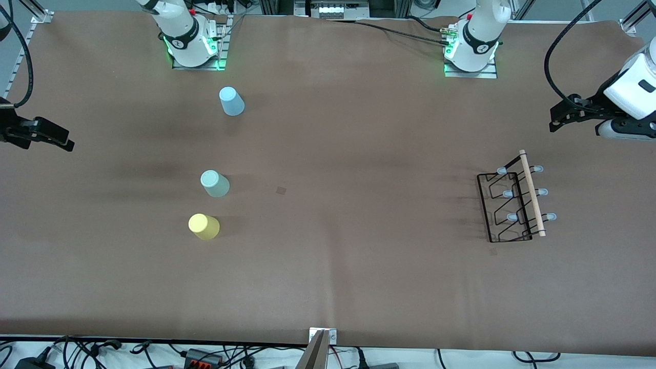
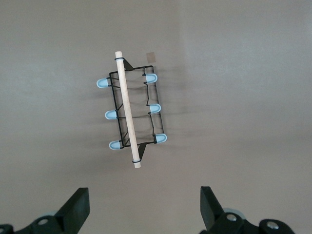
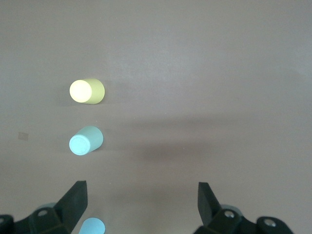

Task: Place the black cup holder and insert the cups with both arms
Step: 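Move the left gripper to the rack handle while the right gripper nears the teal cup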

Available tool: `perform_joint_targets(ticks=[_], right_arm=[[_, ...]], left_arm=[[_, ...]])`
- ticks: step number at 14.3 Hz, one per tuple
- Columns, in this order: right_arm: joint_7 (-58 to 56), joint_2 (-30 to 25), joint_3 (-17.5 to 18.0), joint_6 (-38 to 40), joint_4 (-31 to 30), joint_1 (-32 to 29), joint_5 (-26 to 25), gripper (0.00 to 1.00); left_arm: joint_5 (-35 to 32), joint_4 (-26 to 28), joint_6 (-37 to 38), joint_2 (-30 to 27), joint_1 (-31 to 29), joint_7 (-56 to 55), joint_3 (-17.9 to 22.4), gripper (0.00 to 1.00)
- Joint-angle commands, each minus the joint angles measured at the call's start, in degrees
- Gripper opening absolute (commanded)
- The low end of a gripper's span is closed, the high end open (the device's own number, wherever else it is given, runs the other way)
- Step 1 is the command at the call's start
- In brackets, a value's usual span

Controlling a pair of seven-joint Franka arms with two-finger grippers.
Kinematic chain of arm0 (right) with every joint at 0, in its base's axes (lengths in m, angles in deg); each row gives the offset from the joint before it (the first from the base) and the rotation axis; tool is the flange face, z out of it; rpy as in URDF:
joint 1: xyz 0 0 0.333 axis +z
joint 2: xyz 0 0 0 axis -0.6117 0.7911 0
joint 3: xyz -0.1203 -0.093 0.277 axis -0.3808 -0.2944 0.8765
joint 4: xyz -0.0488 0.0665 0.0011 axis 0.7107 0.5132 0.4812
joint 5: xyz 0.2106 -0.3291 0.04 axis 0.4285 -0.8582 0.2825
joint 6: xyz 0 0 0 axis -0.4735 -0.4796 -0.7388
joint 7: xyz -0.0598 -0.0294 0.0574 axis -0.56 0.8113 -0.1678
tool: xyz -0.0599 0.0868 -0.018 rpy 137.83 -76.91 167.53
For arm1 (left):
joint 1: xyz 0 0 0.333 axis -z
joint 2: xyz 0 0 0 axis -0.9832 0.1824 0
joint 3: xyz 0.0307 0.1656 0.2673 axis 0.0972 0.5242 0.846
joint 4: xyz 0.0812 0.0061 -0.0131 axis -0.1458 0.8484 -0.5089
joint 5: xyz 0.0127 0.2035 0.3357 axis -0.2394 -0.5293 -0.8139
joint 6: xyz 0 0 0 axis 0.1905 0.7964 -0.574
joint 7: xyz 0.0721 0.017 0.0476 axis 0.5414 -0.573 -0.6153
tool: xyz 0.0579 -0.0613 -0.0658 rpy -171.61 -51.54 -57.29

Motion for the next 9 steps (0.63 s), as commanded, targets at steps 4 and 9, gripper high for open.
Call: perform_joint_targets(ticks=[4,9], right_arm=[[-0.69,0.93,0.0,1.55,0.93,0.28,0.59,1.0],[-0.43,5.76,0.09,5.5,-0.47,1.86,0.68,1.0]], left_arm=[[0.74,-1.88,1.47,0.84,-0.05,1.12,0.25,1.0],[1.26,-1.97,2.0,0.93,-0.05,0.15,0.34,1.0]])
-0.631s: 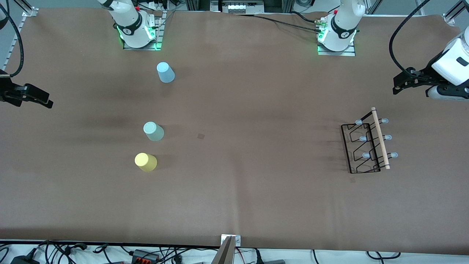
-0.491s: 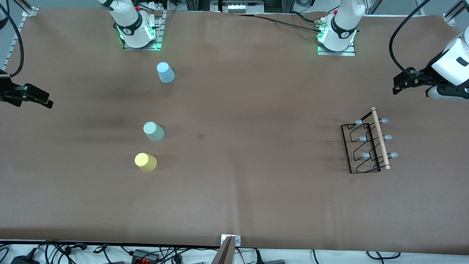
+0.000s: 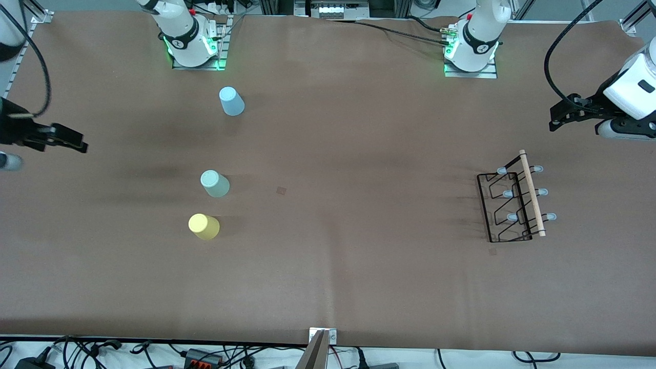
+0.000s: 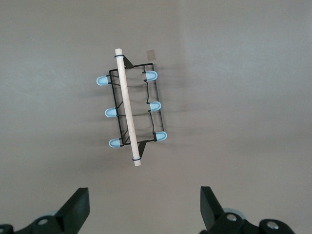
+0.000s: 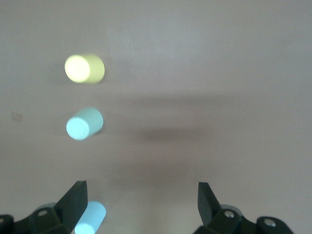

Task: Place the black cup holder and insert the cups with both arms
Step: 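Move the left gripper to the rack handle while the right gripper nears the teal cup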

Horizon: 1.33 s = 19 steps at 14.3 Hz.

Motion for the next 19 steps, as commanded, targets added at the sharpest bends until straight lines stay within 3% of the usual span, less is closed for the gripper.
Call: perform_joint_targets(ticks=[1,7,12,16,19], right_arm=[[0.32,2.14,-0.13,0.12,-1.57,1.74,0.76,1.0],[6.71,-0.22,-0.13,-20.25,-18.7,6.58,0.76,1.0],[14.11,-2.95,-0.04,-38.97,-33.91,10.0,0.76,1.0],[18.23,-2.78,-0.04,-40.06,-35.16,10.71,0.76,1.0],[22.47,-1.72,-0.13,-39.98,-34.46,15.01,0.5,1.0]], left_arm=[[1.18,-1.96,1.64,0.92,-0.05,0.39,0.28,1.0],[1.35,-1.96,7.79,1.8,-0.05,0.56,0.02,1.0],[0.65,-2.65,7.7,6.19,-1.9,1.27,0.46,1.0],[0.56,-3.63,7.27,12.95,-3.04,0.65,0.63,1.0],[-2.33,0.05,-1.92,14.45,-3.39,-0.49,0.55,0.99]])
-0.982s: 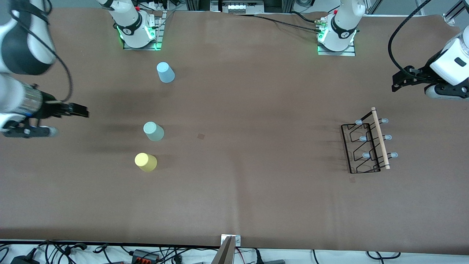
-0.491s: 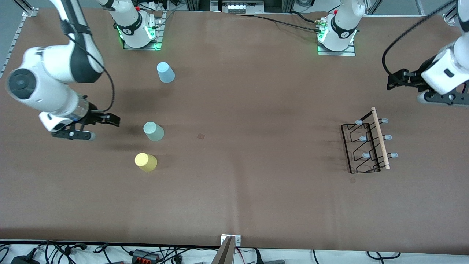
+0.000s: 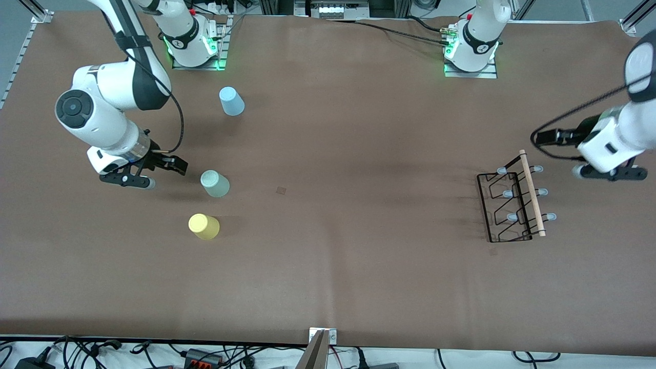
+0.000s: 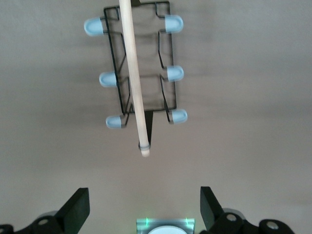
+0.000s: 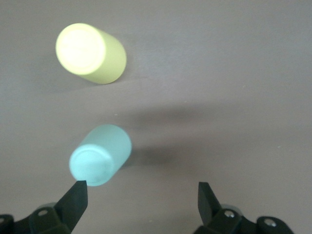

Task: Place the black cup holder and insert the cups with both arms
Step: 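Move the left gripper to the rack handle while the right gripper nears the teal cup, then grasp the wooden handle of the wire rack with the left gripper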

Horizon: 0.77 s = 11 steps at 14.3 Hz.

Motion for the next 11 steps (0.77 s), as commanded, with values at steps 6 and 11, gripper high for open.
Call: perform_joint_targets(ticks=[6,11], right_arm=[[-3.74,-0.63,-0.74,0.68,1.11,3.81,0.2,1.0],[-5.34,0.6,-0.92,9.3,7.27,2.76,0.29,1.0]], left_arm=[[-1.97,11.48,-29.97,2.5,-1.82,0.02,-0.13,0.98],[-1.97,20.46,-46.86,2.5,-1.73,0.37,-0.83,0.97]])
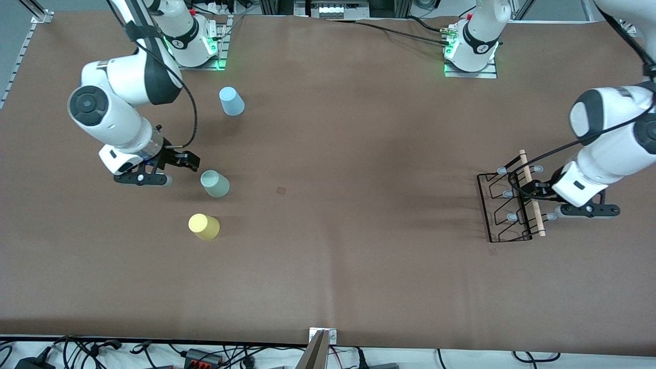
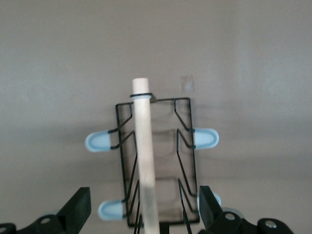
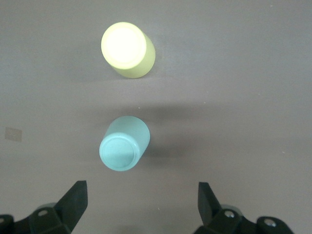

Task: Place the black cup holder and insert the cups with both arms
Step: 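Grasp the wooden handle of the wire rack with the left gripper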

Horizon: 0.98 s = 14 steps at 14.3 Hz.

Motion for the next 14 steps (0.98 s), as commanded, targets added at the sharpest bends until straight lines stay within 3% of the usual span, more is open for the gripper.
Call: perform_joint_targets(ticks=[1,5,12,14], right_arm=[[-1.35,0.75,0.14,1.65,1.4,-0.31,0.32,1.0],[-1.35,0.75,0.14,1.74,1.4,-0.31,0.32,1.0],[-1.35,0.75,0.14,2.0,1.31,-0.4,0.32,1.0],[-1.35,0.75,0.14,2.0,1.31,-0.4,0.32,1.0]], left_arm=[[-1.05,4.13,-6.44,-1.21,-0.03,0.5,-0.51,0.97],[-1.05,5.19,-8.04,-0.94,-0.2,0.41,-0.51,0.78],[-1.05,5.19,-7.6,-1.12,-0.2,0.33,-0.43,0.21],[-1.05,4.93,-7.34,-1.29,-0.38,0.33,-0.43,0.11]])
